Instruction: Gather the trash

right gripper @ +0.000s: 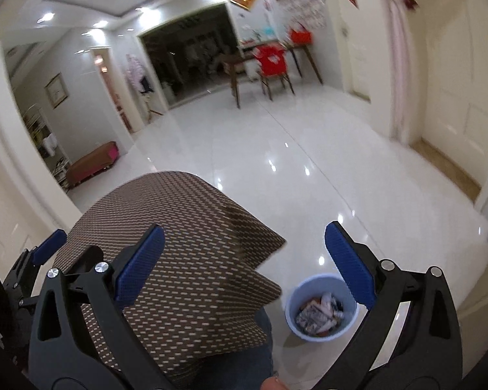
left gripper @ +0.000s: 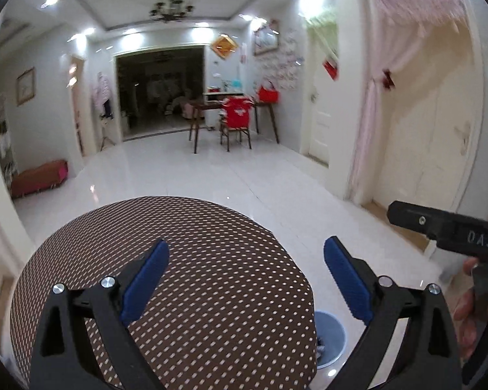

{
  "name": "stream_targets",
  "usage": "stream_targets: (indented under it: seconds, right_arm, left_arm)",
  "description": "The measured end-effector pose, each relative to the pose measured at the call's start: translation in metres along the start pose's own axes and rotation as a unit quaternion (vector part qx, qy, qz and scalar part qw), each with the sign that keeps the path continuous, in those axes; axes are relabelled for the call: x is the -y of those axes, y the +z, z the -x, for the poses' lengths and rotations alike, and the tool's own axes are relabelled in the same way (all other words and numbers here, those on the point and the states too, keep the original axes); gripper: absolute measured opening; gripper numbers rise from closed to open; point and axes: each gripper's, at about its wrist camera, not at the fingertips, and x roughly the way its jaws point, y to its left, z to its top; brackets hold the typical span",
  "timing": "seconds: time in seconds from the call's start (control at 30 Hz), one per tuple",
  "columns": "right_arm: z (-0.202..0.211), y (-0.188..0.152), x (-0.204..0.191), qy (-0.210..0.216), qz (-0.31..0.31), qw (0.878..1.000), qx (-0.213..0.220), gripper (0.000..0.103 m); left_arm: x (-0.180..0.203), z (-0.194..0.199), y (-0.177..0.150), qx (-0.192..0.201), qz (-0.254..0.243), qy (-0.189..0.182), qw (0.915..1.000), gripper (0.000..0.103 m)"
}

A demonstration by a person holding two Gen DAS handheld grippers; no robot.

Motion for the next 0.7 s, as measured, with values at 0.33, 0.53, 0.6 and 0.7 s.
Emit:
stream_targets:
  seconds: [0.33, 0.53, 0.6, 0.7]
  right_arm:
    - [0.055, 0.003, -0.066, 0.006, 0.066, 0.995, 0.074, 0.097]
    - [0.079, -0.002, -0.093, 0.008, 0.088, 0.99, 0.112, 0.097]
    - [0.086, 0.0, -0.097, 0.006, 0.094, 0.988, 0.121, 0.097]
    - [0.098, -0.001, -0.106, 0.003, 0.105, 0.985, 0.139, 0.097]
  left_arm:
    - [-0.028, 0.078, 0.011, 0.055, 0.034, 0.037, 0.9972, 0.098]
    - [-0.037, 0.107, 0.014, 0.087, 0.05, 0.065, 0.9928, 0.098]
    - [-0.044, 0.119, 0.012, 0.095, 0.059, 0.072, 0.9911, 0.098]
    - [-0.052, 0.139, 0.01, 0.109, 0.072, 0.082, 0.988, 0.098]
